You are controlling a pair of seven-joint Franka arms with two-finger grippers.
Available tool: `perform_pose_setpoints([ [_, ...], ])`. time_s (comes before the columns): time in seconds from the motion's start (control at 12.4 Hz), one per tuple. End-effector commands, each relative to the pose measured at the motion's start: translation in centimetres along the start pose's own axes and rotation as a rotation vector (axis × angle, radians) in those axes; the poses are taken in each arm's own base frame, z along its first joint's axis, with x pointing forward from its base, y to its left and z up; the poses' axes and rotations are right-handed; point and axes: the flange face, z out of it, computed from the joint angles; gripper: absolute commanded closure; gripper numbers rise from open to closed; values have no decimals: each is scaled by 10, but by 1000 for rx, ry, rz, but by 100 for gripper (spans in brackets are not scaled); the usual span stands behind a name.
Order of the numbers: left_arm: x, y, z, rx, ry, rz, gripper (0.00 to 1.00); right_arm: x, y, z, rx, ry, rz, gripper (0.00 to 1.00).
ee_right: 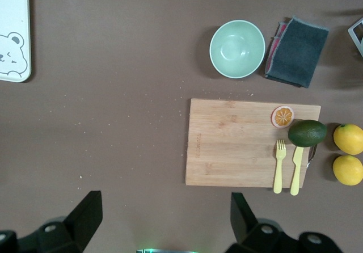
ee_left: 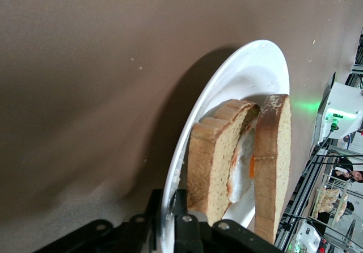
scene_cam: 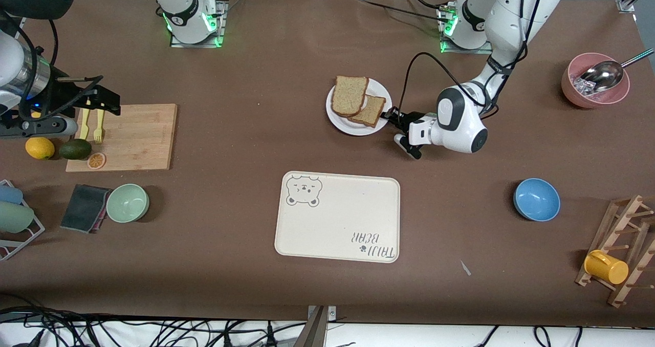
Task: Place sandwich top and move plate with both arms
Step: 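Grip the white plate rim with the left gripper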
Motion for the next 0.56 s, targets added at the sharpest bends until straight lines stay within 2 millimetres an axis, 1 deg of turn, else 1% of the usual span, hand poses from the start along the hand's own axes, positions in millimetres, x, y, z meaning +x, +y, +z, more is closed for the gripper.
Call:
perform_pose_setpoints([
  [0.0,0,2,0,-12,30,17,100,-1,0,1,-16,10,0,0],
  [0.16,3,8,-9,-40,29,28,100,3,1,5,-17,7,1,0],
  [0.32,10,11,-31,-79,44,37,100,5,1,10,-17,1,1,0],
  [0.48,16,14,-61,-160,44,52,100,7,1,11,-16,7,0,0],
])
